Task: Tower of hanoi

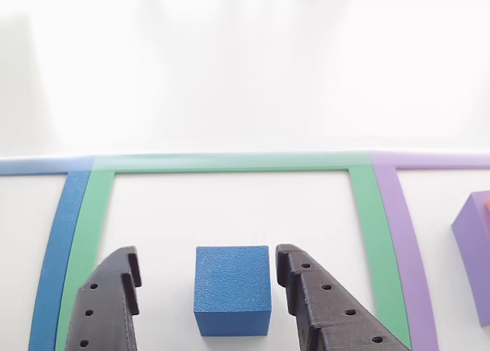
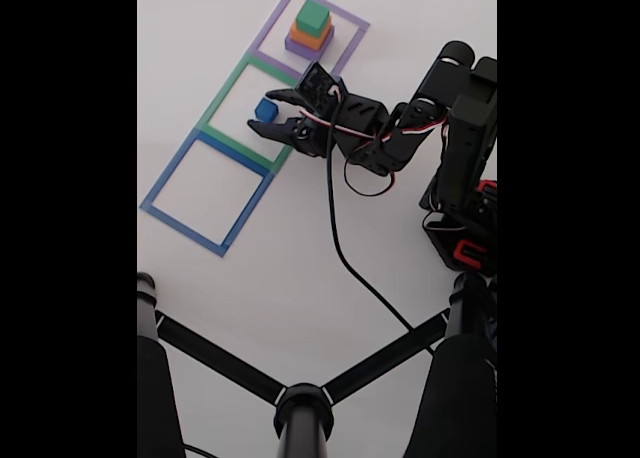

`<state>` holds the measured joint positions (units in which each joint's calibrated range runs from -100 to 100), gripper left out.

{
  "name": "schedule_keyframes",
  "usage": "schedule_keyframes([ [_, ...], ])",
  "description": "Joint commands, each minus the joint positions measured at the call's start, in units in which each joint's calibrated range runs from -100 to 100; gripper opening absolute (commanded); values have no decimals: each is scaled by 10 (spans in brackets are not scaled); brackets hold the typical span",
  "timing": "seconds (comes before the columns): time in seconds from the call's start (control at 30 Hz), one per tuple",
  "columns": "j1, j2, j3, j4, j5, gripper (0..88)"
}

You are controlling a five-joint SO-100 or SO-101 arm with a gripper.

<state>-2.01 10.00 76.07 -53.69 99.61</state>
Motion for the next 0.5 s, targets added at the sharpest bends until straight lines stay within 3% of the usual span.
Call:
schedule_keyframes([
  [0.0, 9, -29, -10, -15, 4, 216],
  [0.2, 11, -143, -4, 65, 4, 158],
  [0.47, 25, -396, -27, 393, 4, 19],
])
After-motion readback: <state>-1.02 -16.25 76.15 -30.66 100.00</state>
